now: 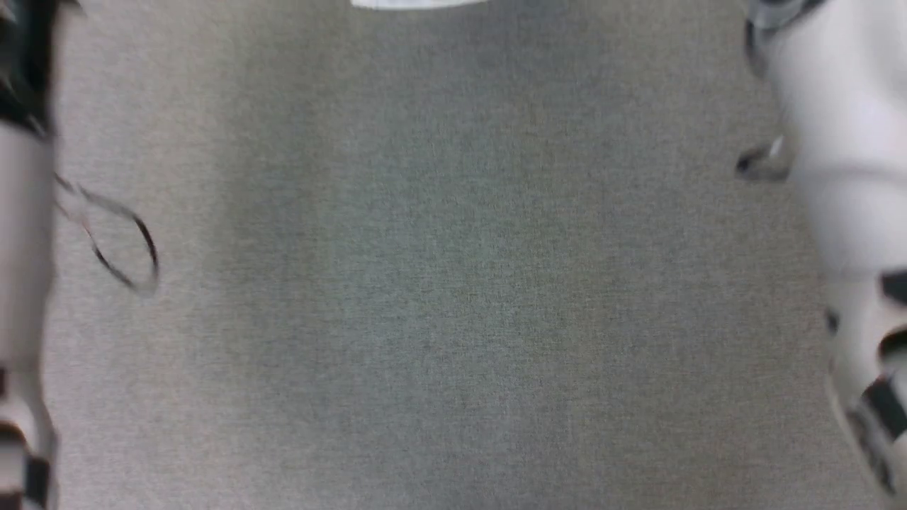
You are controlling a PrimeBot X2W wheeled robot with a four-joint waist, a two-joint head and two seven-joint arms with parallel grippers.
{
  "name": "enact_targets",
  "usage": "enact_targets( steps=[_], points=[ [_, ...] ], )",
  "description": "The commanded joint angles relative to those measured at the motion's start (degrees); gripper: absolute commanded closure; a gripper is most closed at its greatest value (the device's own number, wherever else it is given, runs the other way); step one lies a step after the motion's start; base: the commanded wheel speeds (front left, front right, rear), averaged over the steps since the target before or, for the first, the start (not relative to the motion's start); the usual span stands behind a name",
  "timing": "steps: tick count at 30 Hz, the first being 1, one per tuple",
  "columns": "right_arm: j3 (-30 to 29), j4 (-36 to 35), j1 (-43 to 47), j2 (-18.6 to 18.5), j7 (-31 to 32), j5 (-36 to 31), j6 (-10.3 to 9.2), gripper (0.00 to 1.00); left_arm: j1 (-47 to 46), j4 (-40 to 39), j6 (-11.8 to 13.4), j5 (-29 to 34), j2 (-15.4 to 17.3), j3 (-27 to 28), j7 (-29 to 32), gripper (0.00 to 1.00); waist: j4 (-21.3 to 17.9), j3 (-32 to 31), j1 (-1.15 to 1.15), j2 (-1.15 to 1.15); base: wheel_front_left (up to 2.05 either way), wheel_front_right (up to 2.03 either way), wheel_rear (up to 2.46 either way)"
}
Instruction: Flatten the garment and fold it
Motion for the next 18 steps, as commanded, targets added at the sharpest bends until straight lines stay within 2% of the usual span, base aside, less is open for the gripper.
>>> enact_targets(
  steps=[1, 5, 8, 15, 18],
  points=[
    [0.10, -1.09, 1.99, -0.36, -0.38, 0.82, -0.11, 1.00, 2.19, -0.86, 0.05, -0.41, -0.19, 0.05, -0.65, 1.00, 0.97, -3.23, 0.00, 0.00, 0.00, 0.00, 0.00],
    [2.30, -7.32, 13.80, -3.05, 1.27, 3.74, -0.11, 1.00, 13.88, -6.64, 2.24, -1.93, -0.50, 0.32, -1.40, 1.00, 1.81, -7.64, 0.00, 0.00, 0.00, 0.00, 0.00],
    [1.55, -12.66, 24.26, -4.99, 4.20, 6.74, -0.11, 1.00, 23.30, -12.05, 4.47, -2.95, -0.63, -0.09, -0.49, 1.00, 2.39, -10.83, 0.00, 0.00, 0.00, 0.00, 0.00],
    [-0.06, -25.37, 47.85, -8.91, 14.86, 3.94, -0.11, 1.00, 44.68, -22.15, 11.28, -6.00, -0.52, -1.68, 4.86, 1.00, 2.89, -15.89, 0.00, 0.00, 0.00, 0.00, 0.00],
    [-1.81, -29.75, 57.10, -9.63, 20.42, 2.40, -0.11, 1.00, 51.78, -24.29, 13.09, -7.68, -0.51, -2.99, 7.93, 1.00, 3.12, -17.12, 0.00, 0.00, 0.00, 0.00, 0.00]
  ],
)
